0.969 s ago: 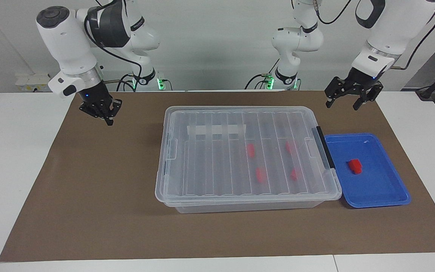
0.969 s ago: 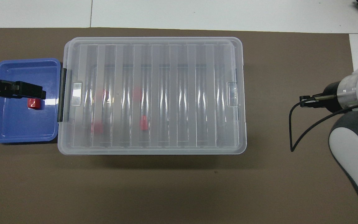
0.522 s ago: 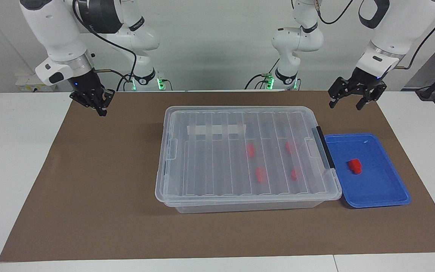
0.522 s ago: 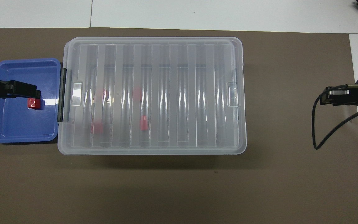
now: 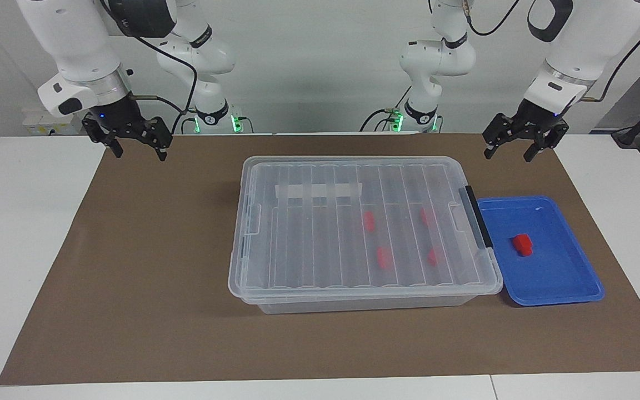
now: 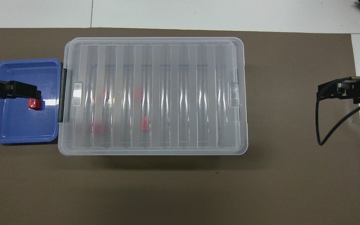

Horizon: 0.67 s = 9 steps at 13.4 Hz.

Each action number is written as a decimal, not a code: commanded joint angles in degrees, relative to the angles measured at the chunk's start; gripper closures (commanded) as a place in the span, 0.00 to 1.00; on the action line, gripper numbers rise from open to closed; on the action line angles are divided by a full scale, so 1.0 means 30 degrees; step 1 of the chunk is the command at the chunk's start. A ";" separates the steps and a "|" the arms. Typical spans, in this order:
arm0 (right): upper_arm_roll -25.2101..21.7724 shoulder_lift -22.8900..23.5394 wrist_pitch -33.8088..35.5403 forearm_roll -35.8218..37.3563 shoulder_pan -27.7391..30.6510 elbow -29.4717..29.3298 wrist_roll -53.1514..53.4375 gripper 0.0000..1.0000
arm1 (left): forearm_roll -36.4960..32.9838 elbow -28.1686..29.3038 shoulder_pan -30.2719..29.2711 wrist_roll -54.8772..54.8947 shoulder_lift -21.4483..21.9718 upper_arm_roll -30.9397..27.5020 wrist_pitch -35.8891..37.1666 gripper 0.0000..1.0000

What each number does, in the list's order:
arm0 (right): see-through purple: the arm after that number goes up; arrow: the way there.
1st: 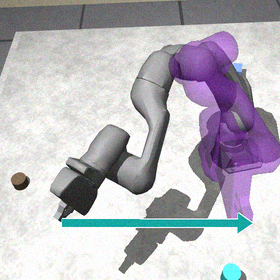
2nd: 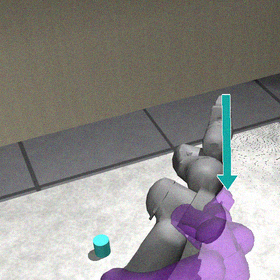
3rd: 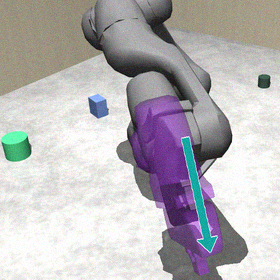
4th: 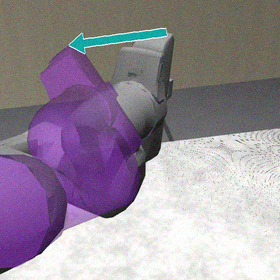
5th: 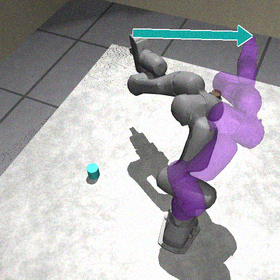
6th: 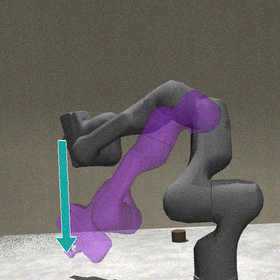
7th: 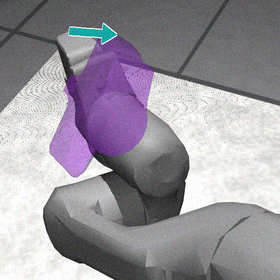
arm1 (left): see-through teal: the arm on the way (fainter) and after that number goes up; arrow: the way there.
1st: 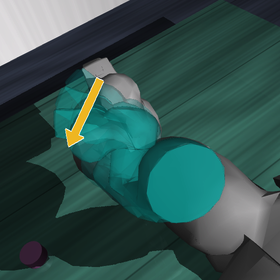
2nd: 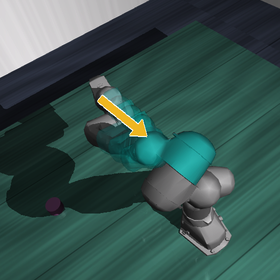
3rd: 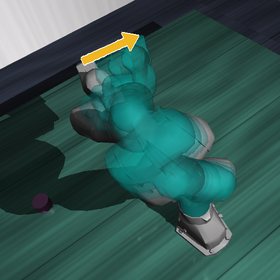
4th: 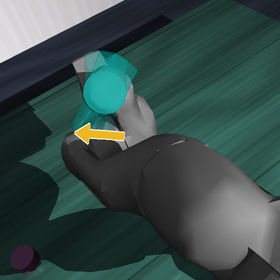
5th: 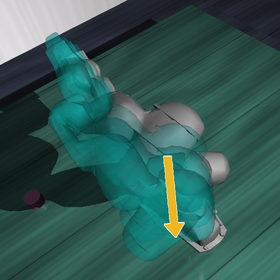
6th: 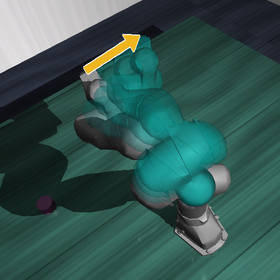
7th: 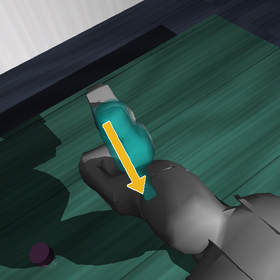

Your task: Place red block in blue tray from box

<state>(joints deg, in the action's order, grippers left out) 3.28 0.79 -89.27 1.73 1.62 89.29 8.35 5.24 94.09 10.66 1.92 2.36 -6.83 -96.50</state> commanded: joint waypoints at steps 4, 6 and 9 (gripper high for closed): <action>0.0021 -0.0731 0.0078 -0.0224 0.0397 0.1029 0.0469 0.00 | -0.0339 0.0189 -0.0127 -0.0170 0.0297 0.0137 0.0263 0.00; 0.0020 -0.0731 0.0019 -0.0226 0.0428 0.1029 0.0353 0.00 | -0.0368 0.0189 -0.0127 -0.0170 0.0326 0.0108 0.0263 0.00; 0.0050 -0.0731 -0.0010 -0.0226 0.0340 0.1029 0.0323 0.00 | -0.0368 0.0189 -0.0127 -0.0170 0.0297 0.0136 0.0263 0.00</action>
<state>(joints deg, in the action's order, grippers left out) 3.02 0.09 -88.89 1.55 2.16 90.60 8.42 5.23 94.09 10.66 1.92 2.36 -6.83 -96.45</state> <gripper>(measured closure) 0.000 0.000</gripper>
